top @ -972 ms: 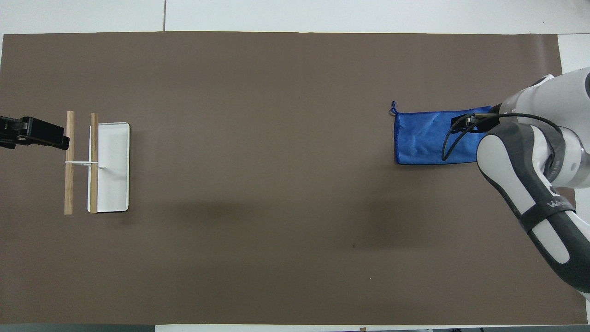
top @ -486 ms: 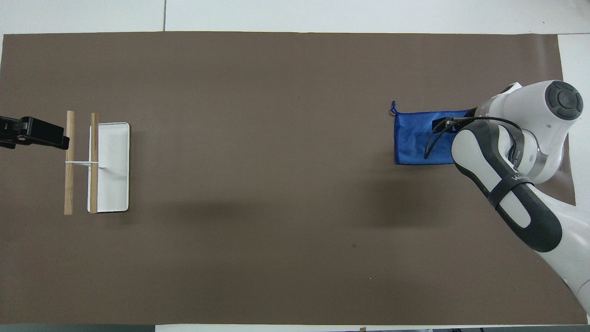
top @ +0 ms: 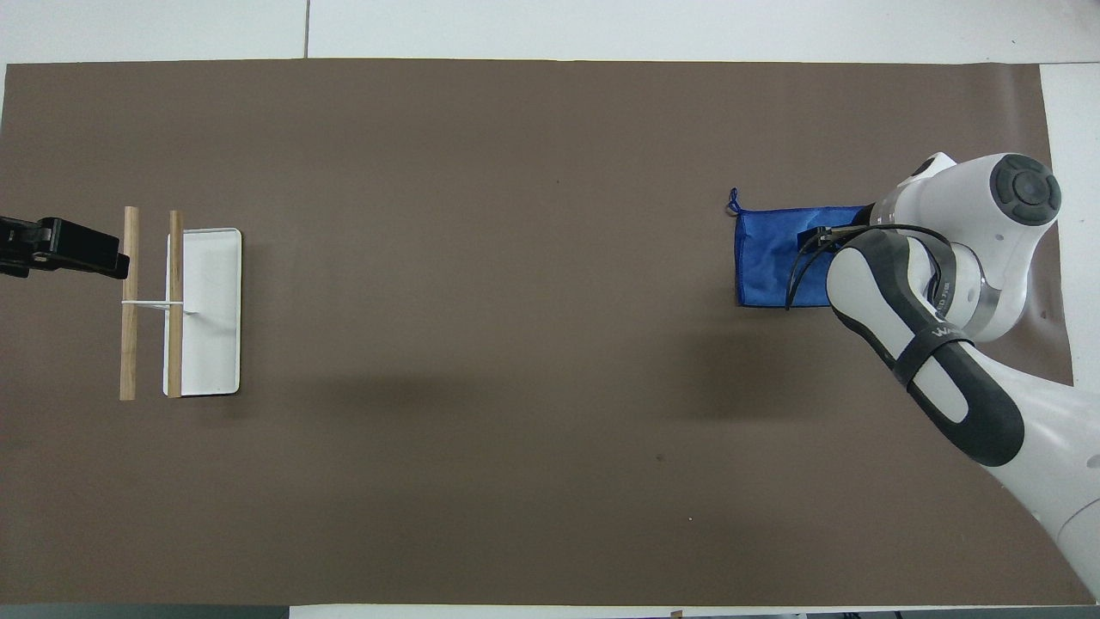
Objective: Right arm passes towel to left arm to hang
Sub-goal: 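Reach the right gripper down to the blue towel and grasp it, then lift the towel with the right gripper while the left gripper reaches forward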
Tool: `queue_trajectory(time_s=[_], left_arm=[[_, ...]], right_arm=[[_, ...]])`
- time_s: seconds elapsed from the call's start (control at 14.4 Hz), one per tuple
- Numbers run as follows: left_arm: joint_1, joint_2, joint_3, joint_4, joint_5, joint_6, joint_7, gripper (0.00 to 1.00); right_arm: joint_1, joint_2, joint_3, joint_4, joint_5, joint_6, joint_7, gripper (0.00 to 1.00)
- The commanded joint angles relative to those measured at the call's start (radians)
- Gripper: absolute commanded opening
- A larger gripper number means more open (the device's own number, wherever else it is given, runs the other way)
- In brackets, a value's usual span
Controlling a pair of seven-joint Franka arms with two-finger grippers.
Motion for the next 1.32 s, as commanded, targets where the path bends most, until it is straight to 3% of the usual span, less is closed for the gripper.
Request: queue_trajectory(time_s=[0.0,0.14,0.49,0.76,1.04,1.25], left_arm=[[0.004,-0.013,-0.004,-0.019,0.01,0.01,-0.011,1.0],[0.004,-0.013,-0.004,-0.019,0.01,0.01,-0.01,1.0],[0.004,-0.013,-0.004,-0.019,0.01,0.01,-0.01,1.0],[0.004,-0.013,-0.004,-0.019,0.01,0.01,-0.01,1.0],[0.004,-0.013,-0.004,-0.019,0.01,0.01,-0.01,1.0],[0.004,-0.013,-0.004,-0.019,0.01,0.01,-0.01,1.0]], right_arm=[[0.0,0.0,-0.002,-0.006,-0.02,-0.003,-0.021,0.31],[0.0,0.0,-0.002,-0.006,-0.023,-0.006,-0.024,0.0],[-0.009,0.0,-0.002,0.031,-0.077,-0.052,-0.047,0.0],[-0.006,0.003,-0.002,0.208,-0.085,-0.298,-0.041,0.0],[-0.001,-0.004,-0.004,0.317,-0.085,-0.469,-0.028,0.0],[0.022,-0.02,0.001,0.429,-0.079,-0.63,0.087,0.0]])
